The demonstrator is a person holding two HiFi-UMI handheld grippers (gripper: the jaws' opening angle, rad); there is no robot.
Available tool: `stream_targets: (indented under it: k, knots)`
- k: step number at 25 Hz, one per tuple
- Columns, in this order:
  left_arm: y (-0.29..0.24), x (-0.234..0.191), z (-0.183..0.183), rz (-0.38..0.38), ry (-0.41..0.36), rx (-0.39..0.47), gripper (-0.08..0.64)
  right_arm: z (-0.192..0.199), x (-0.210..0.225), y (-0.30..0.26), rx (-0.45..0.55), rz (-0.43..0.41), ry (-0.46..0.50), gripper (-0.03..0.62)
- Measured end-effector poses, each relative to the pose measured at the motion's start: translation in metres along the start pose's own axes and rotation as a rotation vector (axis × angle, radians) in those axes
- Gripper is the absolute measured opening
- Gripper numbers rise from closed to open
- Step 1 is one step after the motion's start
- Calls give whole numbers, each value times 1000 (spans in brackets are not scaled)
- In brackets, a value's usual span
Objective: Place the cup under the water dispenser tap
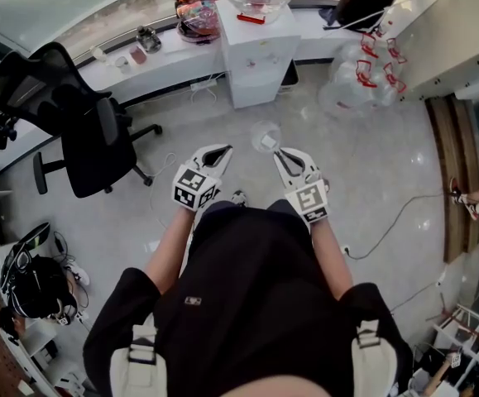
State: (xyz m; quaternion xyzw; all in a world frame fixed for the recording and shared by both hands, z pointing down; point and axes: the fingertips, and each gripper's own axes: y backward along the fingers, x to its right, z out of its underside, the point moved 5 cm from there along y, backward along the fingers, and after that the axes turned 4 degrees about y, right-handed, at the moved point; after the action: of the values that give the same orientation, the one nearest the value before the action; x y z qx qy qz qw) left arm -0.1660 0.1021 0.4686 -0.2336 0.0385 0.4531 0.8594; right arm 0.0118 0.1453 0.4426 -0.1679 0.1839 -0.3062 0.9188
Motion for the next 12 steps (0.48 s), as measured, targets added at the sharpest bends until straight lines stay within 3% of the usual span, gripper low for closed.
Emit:
stream_targets:
  k: [12]
  knots:
    - [12,-21,-1,-48,28,6,-2,-15,4,-25,9,-40,15,25]
